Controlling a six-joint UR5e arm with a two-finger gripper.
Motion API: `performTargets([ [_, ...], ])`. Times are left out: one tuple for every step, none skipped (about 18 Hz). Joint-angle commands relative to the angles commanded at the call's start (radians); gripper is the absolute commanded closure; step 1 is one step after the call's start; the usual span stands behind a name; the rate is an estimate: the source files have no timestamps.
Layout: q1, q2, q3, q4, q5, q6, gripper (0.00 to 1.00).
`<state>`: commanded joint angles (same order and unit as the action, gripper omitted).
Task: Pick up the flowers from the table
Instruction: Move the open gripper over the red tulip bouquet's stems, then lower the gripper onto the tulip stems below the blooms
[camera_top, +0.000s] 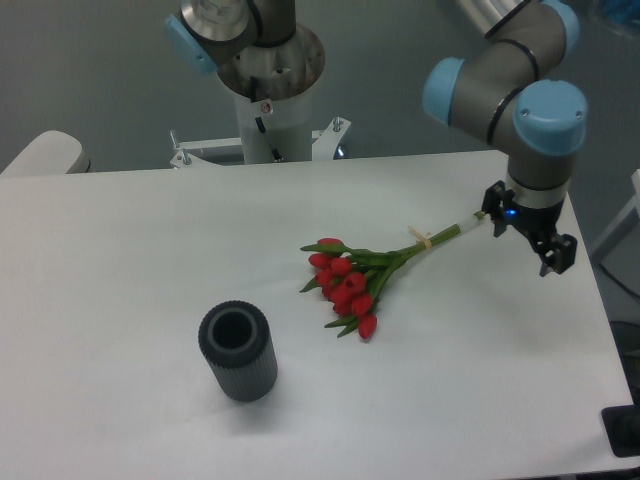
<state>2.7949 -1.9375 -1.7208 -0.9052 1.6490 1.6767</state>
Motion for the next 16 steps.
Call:
performTargets([
  [-0.002, 0.008, -0.020, 0.000, 0.008, -0.003, 0.00],
  [-0.006, 0.018, -0.048, -0.001, 0.009, -0.017, 0.00],
  [-0.008, 0.037, -0.077, 0.000, 0.008, -0.049, 0.00],
  [-0.006, 0.046, -0.091, -0.004, 0.005, -0.083, 0.00],
  [-0.006, 0.049, -0.100, -0.015, -0.001, -0.116, 0.00],
  [-0.009, 0.054, -0.118, -0.018, -0.005, -0.147, 0.00],
  [-0.014, 0.055, -0.144, -0.014, -0.009, -0.173, 0.00],
  [-0.024, 0.057, -0.158, -0.012, -0.011, -0.199, 0.00],
  [-0.041, 0.057, -0.161, -0.015, -0.009, -0.215, 0.00],
  [-0.049, 0.067, -0.175, -0.015, -0.008, -0.218, 0.00],
  [-0.051, 0.089, -0.193, -0.018, -0.008, -0.222, 0.00],
  [-0.054, 0.109, -0.218, -0.017, -0.008, -0.233, 0.00],
  [-0.061, 0.124, -0.241, -0.014, -0.011, -0.239, 0.00],
  [-0.066, 0.129, -0.255, -0.012, -0.012, -0.239, 0.00],
  [-0.069, 0.130, -0.259, -0.012, -0.027, -0.245, 0.00],
  [-0.075, 0.130, -0.269, -0.006, -0.059, -0.265, 0.00],
])
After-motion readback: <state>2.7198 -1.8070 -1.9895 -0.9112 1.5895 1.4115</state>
